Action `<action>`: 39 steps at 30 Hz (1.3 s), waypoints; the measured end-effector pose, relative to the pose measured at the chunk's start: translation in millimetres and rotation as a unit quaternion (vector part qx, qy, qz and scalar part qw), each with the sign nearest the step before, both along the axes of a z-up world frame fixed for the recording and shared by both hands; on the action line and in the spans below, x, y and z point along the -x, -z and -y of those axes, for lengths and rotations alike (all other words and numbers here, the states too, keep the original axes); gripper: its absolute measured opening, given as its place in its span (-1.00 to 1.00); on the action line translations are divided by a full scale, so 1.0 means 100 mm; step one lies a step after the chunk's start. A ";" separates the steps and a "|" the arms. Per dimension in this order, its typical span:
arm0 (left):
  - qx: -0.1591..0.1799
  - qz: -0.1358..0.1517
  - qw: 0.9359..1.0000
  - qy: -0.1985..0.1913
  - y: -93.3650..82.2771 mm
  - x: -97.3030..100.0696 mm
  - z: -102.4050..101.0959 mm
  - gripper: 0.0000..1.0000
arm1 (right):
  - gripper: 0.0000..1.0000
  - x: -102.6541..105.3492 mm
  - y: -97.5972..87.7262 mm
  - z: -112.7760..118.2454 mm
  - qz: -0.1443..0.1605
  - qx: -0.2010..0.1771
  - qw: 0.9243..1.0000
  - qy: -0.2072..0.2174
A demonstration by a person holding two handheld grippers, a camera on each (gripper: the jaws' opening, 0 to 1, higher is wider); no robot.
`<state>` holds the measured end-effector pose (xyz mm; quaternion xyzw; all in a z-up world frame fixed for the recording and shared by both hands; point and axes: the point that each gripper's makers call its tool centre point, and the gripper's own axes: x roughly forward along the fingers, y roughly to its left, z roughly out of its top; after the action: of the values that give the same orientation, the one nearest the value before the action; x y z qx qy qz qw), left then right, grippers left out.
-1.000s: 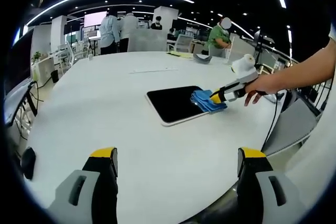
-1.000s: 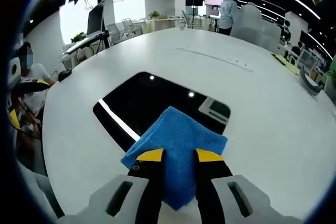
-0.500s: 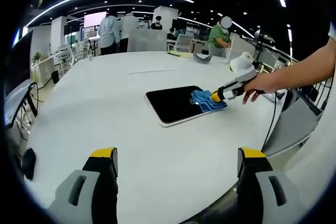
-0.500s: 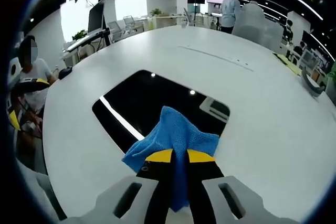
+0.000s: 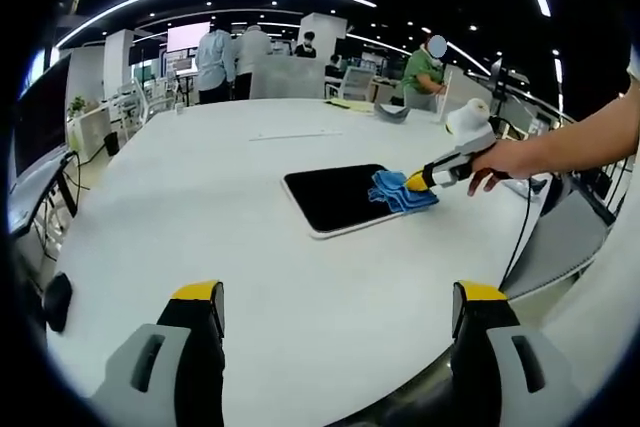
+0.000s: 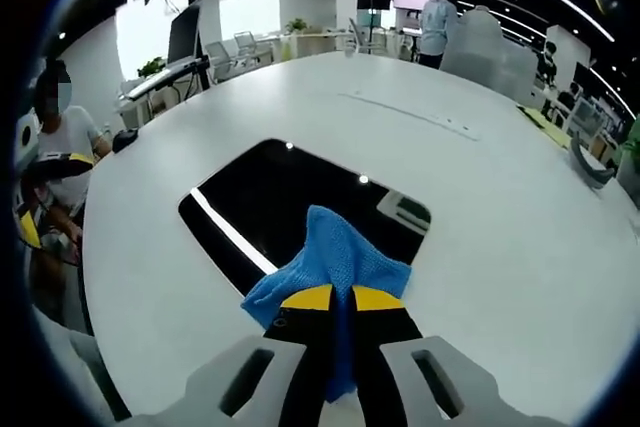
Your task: Wipe the mirror surface with the cleaning cloth until all visible marks leave the cleaned area.
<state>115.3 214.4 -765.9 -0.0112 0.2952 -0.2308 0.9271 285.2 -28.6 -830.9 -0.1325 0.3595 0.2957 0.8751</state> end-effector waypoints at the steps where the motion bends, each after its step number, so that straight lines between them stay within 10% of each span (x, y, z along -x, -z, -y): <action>1: 0.000 0.000 1.000 -0.001 0.00 0.00 0.00 0.91 | -0.98 0.01 -0.03 0.02 -0.002 -0.009 1.000 0.008; 17: -0.001 0.005 1.000 0.018 -0.01 -0.07 0.18 0.91 | -0.98 0.32 -0.49 0.26 0.025 -0.064 0.997 0.043; 39: -0.001 0.008 0.999 0.049 0.00 0.01 0.40 0.91 | -0.97 0.98 -0.09 0.57 -0.027 -0.033 0.998 0.036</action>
<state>114.3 174.3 -765.7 0.0064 0.2884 -0.2758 0.9169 186.7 -85.5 -821.8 -0.0827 0.3781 0.2791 0.8788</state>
